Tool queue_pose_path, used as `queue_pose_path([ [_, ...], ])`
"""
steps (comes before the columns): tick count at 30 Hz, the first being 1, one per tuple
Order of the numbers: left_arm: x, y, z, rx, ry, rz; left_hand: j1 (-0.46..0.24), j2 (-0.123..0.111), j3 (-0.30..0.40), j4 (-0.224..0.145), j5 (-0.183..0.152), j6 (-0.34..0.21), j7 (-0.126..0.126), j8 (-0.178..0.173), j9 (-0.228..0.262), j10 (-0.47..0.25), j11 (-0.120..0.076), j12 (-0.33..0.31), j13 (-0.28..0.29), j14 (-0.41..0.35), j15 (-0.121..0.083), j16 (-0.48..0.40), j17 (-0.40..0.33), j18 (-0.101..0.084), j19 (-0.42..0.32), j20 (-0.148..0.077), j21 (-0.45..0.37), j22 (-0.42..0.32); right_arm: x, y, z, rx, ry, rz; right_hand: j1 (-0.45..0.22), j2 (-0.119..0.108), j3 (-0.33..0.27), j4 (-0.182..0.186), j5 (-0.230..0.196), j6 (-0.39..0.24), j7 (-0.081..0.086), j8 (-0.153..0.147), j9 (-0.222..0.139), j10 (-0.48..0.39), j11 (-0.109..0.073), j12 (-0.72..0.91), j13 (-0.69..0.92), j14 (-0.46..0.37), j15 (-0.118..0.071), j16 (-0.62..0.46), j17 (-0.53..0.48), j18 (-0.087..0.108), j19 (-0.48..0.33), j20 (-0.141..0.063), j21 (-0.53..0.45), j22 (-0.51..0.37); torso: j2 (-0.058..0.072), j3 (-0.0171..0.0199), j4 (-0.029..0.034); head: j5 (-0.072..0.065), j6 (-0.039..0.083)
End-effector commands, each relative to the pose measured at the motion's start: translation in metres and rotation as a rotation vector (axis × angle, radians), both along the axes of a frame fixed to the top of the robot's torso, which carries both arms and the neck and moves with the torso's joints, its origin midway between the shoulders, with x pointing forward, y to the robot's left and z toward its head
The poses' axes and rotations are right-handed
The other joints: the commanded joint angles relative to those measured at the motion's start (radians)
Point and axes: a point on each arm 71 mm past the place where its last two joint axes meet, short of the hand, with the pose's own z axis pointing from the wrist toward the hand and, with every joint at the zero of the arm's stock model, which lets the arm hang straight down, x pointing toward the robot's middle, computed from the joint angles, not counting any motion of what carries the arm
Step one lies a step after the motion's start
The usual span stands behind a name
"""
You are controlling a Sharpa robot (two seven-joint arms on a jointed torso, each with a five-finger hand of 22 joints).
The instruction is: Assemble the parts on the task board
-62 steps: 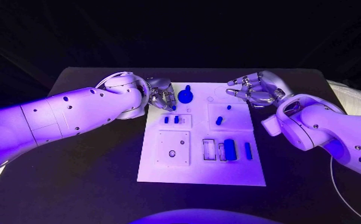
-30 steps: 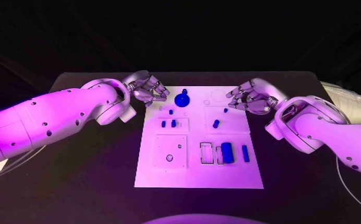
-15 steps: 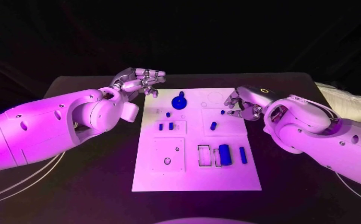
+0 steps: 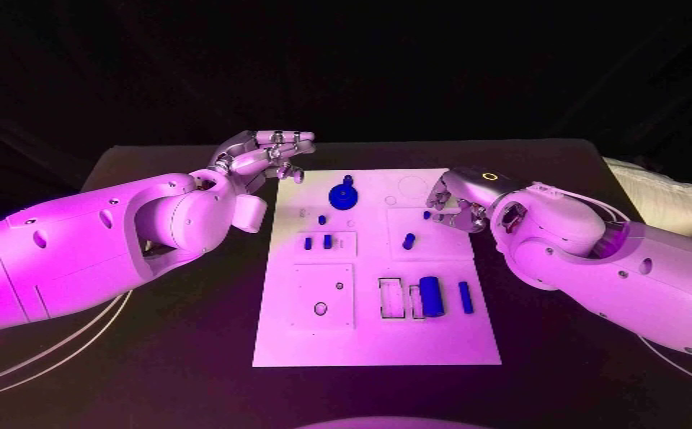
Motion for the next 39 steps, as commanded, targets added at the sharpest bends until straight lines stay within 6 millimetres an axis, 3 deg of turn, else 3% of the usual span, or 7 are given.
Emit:
queue_pose_path([
  [1,-0.001,-0.001,0.001,-0.026,-0.002,-0.002,-0.008,-0.007,-0.008,-0.001,-0.003,-0.007,0.006,0.003,-0.002,-0.005,0.005,0.003,0.001,-0.008,0.0,-0.003,-0.004,0.019,-0.009,0.002,-0.007,-0.004,0.0,0.004,-0.006,-0.061,0.03,0.004,0.007,0.001,0.009,-0.001,-0.007,0.009,0.0,-0.005,0.001,0.009,0.0,-0.004,-0.006,0.018,-0.007,-0.007,-0.001,0.012,0.001,-0.007,-0.005,-0.001,0.001,0.0013,-0.0016,0.004,-0.002],
  [20,-0.002,0.001,0.0,-0.016,0.007,-0.015,-0.031,-0.001,-0.046,0.012,-0.004,-0.027,0.015,0.002,-0.007,-0.031,0.014,0.013,0.003,-0.028,0.009,-0.02,-0.043,0.018,-0.011,0.01,-0.028,-0.018,0.002,0.019,-0.014,-0.056,0.047,0.035,0.007,-0.001,0.063,-0.013,-0.011,0.025,0.006,-0.003,0.003,0.043,0.001,-0.002,-0.04,0.019,0.009,-0.005,-0.002,0.012,0.004,0.005,-0.005,0.0,0.0,0.0007,-0.0003,0.013,-0.003],
  [29,-0.002,0.001,0.0,-0.012,0.009,-0.021,-0.03,0.0,-0.05,0.011,-0.004,-0.029,0.015,0.003,-0.007,-0.034,0.015,0.015,0.004,-0.033,0.01,-0.025,-0.052,0.018,-0.012,0.011,-0.031,-0.021,0.003,0.02,-0.016,-0.088,0.041,0.025,0.031,0.017,0.148,-0.07,-0.04,0.081,0.005,0.02,0.02,0.12,-0.008,0.011,-0.048,0.035,0.004,0.04,0.034,-0.006,0.055,0.003,0.054,0.089,0.0,0.0004,-0.0005,0.013,-0.007],
  [39,-0.003,0.001,0.0,-0.008,0.011,-0.022,-0.026,0.003,-0.056,0.008,-0.003,-0.033,0.016,0.003,-0.008,-0.039,0.016,0.019,0.004,-0.041,0.01,-0.034,-0.067,0.019,-0.012,0.012,-0.036,-0.024,0.002,0.023,-0.011,-0.045,-0.031,0.029,0.001,0.003,0.217,-0.118,-0.064,0.086,0.007,0.016,0.029,0.143,-0.009,-0.01,-0.052,0.034,0.004,0.059,0.04,-0.009,0.061,0.001,0.072,0.111,-0.002,0.0012,-0.0021,0.011,-0.011],
])
